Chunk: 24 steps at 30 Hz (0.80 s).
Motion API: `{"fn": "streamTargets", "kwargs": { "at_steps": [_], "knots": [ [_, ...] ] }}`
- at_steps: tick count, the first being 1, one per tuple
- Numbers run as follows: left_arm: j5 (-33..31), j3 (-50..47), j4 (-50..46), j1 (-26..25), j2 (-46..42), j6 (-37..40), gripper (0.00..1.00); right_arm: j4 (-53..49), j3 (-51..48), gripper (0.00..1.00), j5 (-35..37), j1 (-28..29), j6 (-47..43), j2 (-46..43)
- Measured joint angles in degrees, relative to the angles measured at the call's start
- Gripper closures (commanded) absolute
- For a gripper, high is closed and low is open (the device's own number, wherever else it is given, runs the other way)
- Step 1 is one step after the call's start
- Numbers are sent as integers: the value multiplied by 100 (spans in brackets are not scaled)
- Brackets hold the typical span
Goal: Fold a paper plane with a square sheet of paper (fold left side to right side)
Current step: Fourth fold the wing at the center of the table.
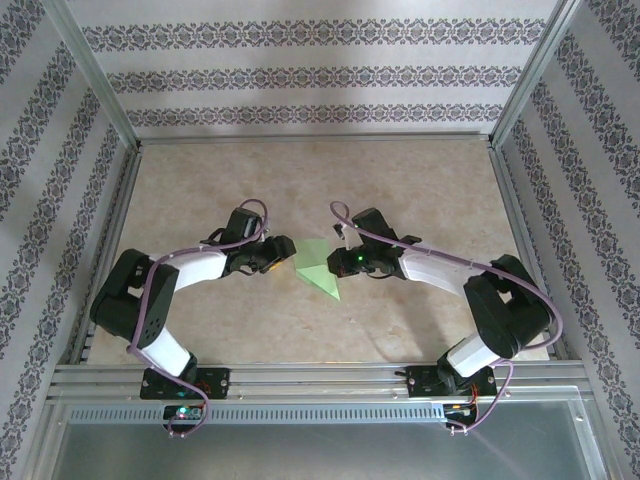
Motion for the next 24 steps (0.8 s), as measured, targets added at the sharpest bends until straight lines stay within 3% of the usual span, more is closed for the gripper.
{"fn": "streamTargets", "kwargs": {
  "at_steps": [6, 11, 22, 24],
  "knots": [
    [348, 83, 424, 0, 426, -164, 43, -4, -127, 100, 13, -2, 20, -63],
    [527, 234, 634, -2, 616, -212, 49, -2, -179, 100, 13, -9, 22, -63],
    [568, 435, 817, -35, 977, -229, 51, 44, -240, 100, 39, -13, 133, -225],
    [570, 435, 837, -55, 977, -240, 55, 85, -278, 100, 39, -28, 149, -310]
  ]
}}
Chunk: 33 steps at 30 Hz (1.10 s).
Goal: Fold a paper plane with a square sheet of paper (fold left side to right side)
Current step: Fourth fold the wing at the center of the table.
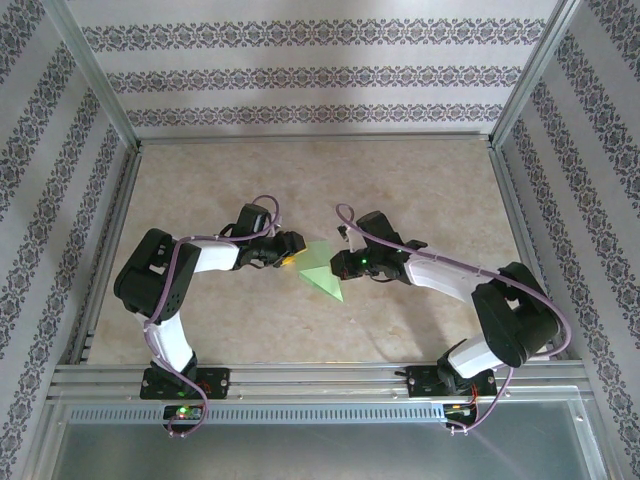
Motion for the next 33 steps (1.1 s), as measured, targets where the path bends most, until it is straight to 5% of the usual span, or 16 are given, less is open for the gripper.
{"fn": "streamTargets", "kwargs": {
  "at_steps": [4, 8, 14, 27, 33],
  "knots": [
    [22, 4, 50, -2, 11, -85, 70, 37, -57, 100, 0, -59, 4, -79],
    [68, 39, 87, -63, 22, -118, 82, -7, -74, 84, 74, -59, 4, -81],
    [81, 120, 87, -129, 22, -116, 81, -586, -44, 63, 743, -11, -74, -326],
    [81, 238, 81, -225, -103, -247, 81, -1674, 529, 59, 3104, 2055, 13, -133],
    [81, 391, 52, -225, -105, -289, 81, -1779, 649, 56, 3794, 2463, 107, 595]
  ]
}}
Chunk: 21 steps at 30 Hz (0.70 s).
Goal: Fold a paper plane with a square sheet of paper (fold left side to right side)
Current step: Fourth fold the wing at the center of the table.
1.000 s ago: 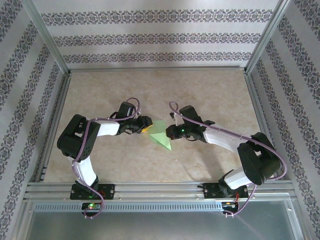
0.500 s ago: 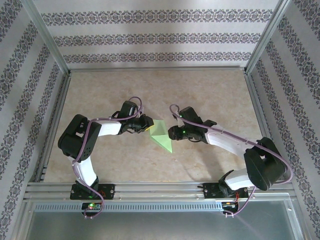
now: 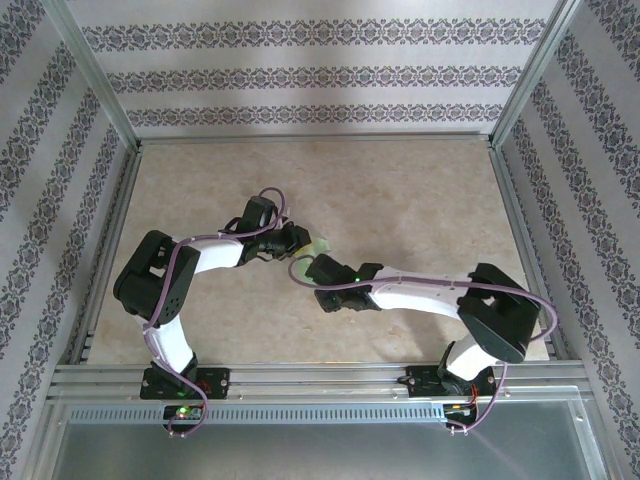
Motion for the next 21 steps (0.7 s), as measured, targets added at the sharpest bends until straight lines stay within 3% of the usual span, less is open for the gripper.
{"fn": "streamTargets", "kwargs": {
  "at_steps": [21],
  "knots": [
    [-22, 184, -306, -39, -101, 4, 81, -35, 354, 64, 966, 133, -153, 581]
  ]
}}
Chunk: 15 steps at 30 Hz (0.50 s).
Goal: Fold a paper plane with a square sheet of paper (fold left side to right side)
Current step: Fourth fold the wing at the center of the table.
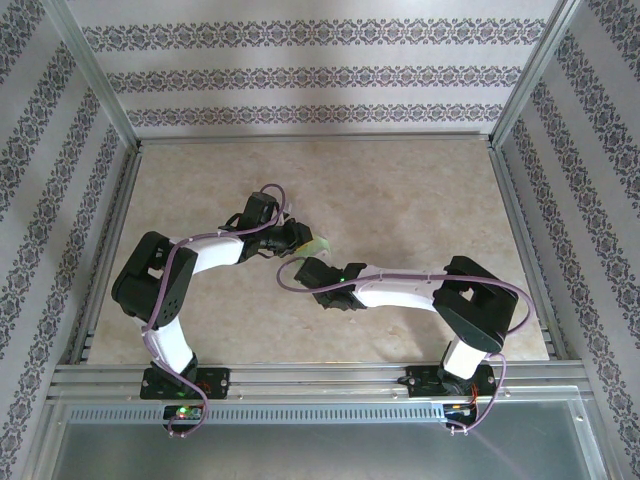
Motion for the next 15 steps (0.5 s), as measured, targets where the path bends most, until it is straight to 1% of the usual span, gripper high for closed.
{"fn": "streamTargets", "kwargs": {
  "at_steps": [3, 5, 15],
  "knots": [
    [-4, 0, -59, 0, -28, 2, 81, 0, 0, 66, 35, 24, 0, 0],
    [-7, 0, -81, 0, -44, 13, 81, 0, 0, 69, 48, 44, 4, 0],
    [-153, 0, -315, 2, -275, 153, 70, 0, -28, 82, 66, 61, 15, 0]
  ]
}}
